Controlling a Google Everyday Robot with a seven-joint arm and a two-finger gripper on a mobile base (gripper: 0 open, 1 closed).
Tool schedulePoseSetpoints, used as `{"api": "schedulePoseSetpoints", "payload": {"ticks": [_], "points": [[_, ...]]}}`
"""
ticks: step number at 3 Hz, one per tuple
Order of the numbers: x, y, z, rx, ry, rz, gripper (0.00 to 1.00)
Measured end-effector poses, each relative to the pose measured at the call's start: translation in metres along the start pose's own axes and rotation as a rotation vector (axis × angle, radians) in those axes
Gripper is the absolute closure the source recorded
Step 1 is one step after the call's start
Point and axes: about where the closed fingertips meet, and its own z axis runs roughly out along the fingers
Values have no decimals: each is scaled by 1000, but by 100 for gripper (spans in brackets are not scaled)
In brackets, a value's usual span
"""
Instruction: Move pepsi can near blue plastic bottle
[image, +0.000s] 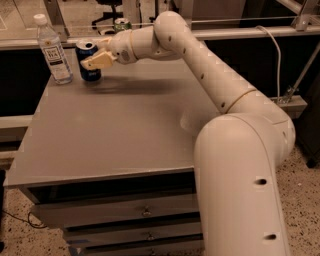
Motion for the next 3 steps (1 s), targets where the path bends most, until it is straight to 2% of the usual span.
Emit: {"api": "schedulePoseSetpoints", "payload": {"ticks": [1, 3], "points": [[2, 3, 20, -34, 24, 6, 83], [6, 4, 37, -67, 56, 11, 36]]}}
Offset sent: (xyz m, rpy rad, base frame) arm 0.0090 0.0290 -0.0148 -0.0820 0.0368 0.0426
